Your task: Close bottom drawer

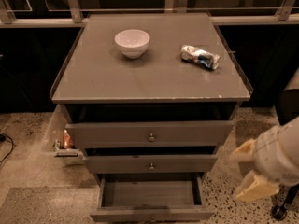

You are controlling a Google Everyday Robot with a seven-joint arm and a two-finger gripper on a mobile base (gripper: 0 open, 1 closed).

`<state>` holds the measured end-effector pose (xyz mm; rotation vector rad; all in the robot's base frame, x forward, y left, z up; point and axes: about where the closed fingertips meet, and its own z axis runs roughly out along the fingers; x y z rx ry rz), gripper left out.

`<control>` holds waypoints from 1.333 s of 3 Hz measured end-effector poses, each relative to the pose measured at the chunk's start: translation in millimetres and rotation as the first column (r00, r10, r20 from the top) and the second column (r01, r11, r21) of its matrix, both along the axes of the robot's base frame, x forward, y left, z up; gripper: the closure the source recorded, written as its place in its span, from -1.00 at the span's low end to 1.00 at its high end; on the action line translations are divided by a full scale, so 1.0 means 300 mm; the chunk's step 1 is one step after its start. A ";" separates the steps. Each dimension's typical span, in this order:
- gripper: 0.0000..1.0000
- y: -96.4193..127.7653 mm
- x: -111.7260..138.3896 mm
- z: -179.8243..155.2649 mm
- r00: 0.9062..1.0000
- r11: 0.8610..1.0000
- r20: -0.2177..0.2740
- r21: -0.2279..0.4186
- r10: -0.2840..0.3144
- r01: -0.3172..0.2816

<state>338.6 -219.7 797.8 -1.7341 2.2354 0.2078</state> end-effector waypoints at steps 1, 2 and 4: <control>0.23 -0.024 -0.083 -0.260 0.999 1.000 -0.039 -0.002 -0.005 0.005; 0.72 -0.026 -0.108 -0.322 0.999 1.000 -0.044 -0.006 -0.016 0.016; 1.00 -0.025 -0.109 -0.322 0.999 1.000 -0.043 -0.006 -0.015 0.015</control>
Offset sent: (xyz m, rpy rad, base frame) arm -0.0229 -0.0067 -0.0720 -0.0014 0.0355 -0.0043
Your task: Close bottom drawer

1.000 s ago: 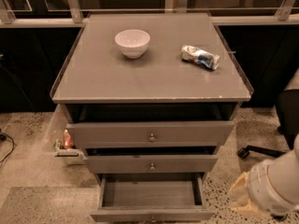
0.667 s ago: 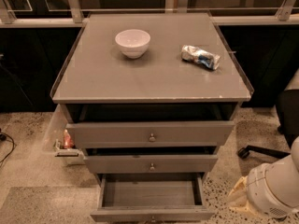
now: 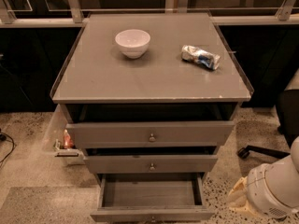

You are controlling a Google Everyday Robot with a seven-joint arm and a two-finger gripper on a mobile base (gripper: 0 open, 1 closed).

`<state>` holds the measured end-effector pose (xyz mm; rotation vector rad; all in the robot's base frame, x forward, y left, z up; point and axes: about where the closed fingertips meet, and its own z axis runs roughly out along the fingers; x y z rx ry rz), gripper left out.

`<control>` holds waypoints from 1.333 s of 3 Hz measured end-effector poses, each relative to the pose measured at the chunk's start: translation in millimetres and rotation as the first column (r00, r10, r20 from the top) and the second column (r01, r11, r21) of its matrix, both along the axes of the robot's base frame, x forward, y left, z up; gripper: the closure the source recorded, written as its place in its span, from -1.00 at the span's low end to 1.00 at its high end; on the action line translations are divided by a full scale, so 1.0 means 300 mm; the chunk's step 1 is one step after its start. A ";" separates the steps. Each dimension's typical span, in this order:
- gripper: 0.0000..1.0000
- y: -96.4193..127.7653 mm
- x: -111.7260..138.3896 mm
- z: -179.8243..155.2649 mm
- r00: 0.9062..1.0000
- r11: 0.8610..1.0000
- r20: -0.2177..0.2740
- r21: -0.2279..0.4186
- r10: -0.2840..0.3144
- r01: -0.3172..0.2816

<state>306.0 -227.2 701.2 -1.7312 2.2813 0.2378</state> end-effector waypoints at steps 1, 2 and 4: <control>1.00 -0.023 -0.009 -0.142 0.999 0.999 -0.026 0.010 -0.047 0.048; 1.00 -0.067 -0.016 -0.385 0.989 0.988 -0.053 0.057 -0.141 0.144; 1.00 -0.133 0.108 -0.707 0.980 0.969 -0.015 0.147 -0.198 0.198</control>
Offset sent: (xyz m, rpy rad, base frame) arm 0.0042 -0.0384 -0.2120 0.1327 0.0528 -0.2768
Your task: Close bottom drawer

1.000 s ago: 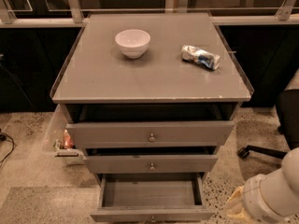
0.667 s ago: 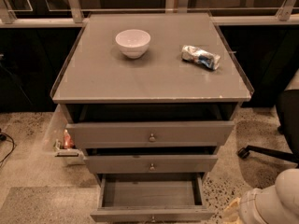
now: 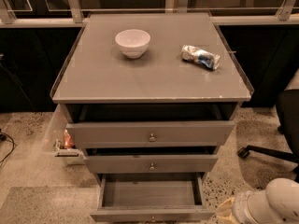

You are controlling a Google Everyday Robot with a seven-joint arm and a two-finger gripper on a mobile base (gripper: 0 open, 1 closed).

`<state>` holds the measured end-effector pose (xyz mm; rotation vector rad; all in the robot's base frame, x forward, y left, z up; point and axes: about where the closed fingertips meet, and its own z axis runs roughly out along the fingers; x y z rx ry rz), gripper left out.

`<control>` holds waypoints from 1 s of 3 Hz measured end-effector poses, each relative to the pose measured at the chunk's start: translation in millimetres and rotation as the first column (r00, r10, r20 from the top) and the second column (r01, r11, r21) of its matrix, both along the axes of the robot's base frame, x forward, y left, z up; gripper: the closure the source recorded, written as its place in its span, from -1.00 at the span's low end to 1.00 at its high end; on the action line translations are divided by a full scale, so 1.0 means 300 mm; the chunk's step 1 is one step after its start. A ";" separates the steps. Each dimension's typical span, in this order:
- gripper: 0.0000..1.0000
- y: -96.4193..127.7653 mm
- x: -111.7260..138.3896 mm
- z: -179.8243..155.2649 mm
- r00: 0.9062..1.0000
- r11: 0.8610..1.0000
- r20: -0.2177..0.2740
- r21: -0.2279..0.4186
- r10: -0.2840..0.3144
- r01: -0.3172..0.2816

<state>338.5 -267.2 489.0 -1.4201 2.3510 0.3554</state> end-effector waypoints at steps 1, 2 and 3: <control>1.00 0.027 0.026 -0.166 0.997 0.999 -0.081 0.047 0.005 -0.001; 1.00 0.027 0.026 -0.167 0.997 0.999 -0.081 0.047 0.005 -0.001; 1.00 0.059 0.032 -0.246 0.996 0.999 -0.084 0.045 0.003 0.000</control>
Offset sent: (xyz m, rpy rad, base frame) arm 0.0084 0.0039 -0.0379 0.0328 0.0606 0.0002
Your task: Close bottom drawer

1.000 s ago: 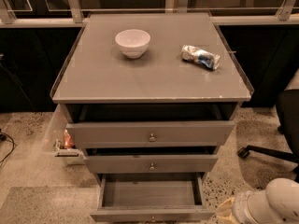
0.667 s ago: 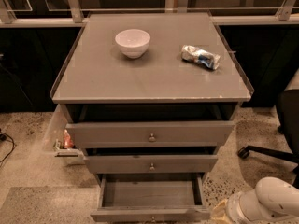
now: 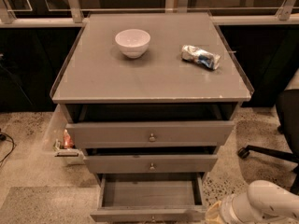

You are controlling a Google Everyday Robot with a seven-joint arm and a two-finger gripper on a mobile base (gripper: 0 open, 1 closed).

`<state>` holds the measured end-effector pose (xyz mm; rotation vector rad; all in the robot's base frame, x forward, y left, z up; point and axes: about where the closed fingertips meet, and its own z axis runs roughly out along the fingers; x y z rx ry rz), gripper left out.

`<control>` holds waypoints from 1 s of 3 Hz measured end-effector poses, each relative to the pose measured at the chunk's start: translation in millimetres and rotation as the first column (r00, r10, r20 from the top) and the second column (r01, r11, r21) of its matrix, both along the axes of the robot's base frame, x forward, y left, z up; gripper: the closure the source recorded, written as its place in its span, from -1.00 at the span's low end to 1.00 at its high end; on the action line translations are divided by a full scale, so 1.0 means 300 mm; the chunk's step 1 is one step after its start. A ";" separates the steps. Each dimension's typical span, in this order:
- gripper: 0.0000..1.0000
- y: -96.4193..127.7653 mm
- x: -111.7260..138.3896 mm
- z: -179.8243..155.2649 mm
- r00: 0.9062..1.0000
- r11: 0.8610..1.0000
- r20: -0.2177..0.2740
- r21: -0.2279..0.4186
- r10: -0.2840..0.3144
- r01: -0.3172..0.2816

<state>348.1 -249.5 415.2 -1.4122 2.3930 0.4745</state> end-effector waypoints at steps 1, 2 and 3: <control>1.00 0.028 0.044 -0.138 0.998 1.000 0.058 0.019 -0.001 0.000; 1.00 0.075 0.090 -0.266 0.991 0.995 0.131 0.091 0.024 -0.037; 1.00 0.106 0.124 -0.381 0.980 0.983 0.189 0.153 0.066 -0.096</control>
Offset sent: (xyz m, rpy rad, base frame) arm 0.0504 0.0358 -0.1237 0.1908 -0.2561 0.0905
